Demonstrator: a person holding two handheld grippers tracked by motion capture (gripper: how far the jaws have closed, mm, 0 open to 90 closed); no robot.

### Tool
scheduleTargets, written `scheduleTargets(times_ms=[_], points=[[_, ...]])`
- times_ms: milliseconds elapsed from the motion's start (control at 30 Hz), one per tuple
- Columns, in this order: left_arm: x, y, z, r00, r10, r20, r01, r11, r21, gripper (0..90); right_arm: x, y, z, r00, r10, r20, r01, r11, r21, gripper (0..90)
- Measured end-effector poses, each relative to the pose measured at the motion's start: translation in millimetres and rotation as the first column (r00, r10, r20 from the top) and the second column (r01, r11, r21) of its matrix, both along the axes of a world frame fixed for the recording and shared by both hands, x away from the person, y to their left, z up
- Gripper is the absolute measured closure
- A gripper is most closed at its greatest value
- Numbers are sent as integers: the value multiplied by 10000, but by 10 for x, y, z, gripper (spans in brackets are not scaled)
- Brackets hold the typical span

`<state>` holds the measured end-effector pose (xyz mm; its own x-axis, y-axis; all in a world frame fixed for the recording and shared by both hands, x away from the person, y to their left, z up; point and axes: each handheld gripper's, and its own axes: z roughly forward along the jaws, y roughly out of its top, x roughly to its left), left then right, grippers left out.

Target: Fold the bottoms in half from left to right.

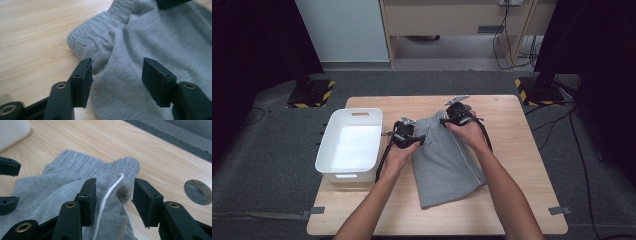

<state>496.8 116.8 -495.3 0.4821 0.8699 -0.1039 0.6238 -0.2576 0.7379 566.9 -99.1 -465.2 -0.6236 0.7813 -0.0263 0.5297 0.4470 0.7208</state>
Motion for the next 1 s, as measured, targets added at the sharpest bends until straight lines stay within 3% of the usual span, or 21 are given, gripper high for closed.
scheduleTargets(times_ms=[133,300,500,567,767,1000], points=[[14,11,-104,9999,13,-133,-13,10000,44,498,56,54,-163,9992,-8,-408,-4,9995,-308,455],[42,46,-246,9978,126,-654,-132,9999,-89,543,106,70,-322,9935,-112,-1129,55,9987,-500,360],[58,44,-287,9981,104,-615,-99,9999,97,574,133,58,-451,9892,-219,-1449,110,9971,-756,299],[62,46,-293,9981,77,-618,-70,9999,115,584,135,32,-501,9865,-271,-1615,154,9972,-736,320],[100,66,-316,9990,11,-457,-8,10000,72,651,76,-11,-534,9835,29,-1809,-57,9999,-145,564],[112,34,-317,9991,-198,-371,206,9996,214,717,-62,-92,-525,9797,-220,-1990,225,9997,3,612]])
